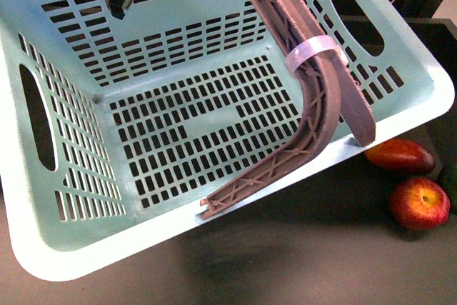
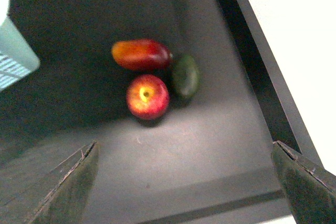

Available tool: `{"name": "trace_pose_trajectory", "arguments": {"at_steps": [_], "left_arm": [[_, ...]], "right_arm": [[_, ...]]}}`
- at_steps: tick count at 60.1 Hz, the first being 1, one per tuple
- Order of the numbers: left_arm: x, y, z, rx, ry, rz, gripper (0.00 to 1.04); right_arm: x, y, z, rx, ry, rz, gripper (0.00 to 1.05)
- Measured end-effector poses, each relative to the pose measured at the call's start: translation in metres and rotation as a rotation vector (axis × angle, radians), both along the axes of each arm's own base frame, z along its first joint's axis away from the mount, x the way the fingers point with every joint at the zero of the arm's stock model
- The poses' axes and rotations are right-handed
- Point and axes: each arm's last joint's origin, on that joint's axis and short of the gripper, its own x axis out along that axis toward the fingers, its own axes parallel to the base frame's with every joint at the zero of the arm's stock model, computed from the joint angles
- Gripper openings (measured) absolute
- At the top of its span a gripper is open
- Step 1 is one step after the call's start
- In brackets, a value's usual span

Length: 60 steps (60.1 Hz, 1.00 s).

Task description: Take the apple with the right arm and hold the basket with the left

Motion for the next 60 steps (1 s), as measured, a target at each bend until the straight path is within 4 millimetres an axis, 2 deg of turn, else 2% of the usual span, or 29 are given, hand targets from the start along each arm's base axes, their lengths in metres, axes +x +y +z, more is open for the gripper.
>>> {"name": "trace_pose_trajectory", "arguments": {"at_steps": [14,21,25,29,36,48,60], "left_arm": [[0.000,0.000,0.000,-0.001,-0.002,-0.002,0.05],[0.000,0.000,0.000,0.000,-0.003,-0.001,0.05],[0.000,0.000,0.000,0.000,-0.003,-0.001,0.05],[0.000,0.000,0.000,0.000,-0.003,-0.001,0.05],[0.000,0.000,0.000,0.000,-0.003,-0.001,0.05],[0.000,0.000,0.000,-0.001,-0.002,-0.002,0.05],[0.000,0.000,0.000,0.000,-0.004,0.000,0.05]], "right_arm": [[0.033,-0.013,-0.008,0.019,0.027,-0.061,0.96],[0.061,-0.020,-0.010,0.064,0.023,-0.092,0.96],[0.086,-0.026,-0.014,0.123,0.019,-0.105,0.96],[0.114,-0.036,-0.027,0.178,0.041,-0.169,0.96],[0.141,-0.044,-0.054,0.259,0.100,-0.287,0.96],[0.169,-0.037,-0.094,0.384,0.143,-0.436,0.96],[0.180,-0.016,-0.130,0.441,0.183,-0.485,0.96]]}}
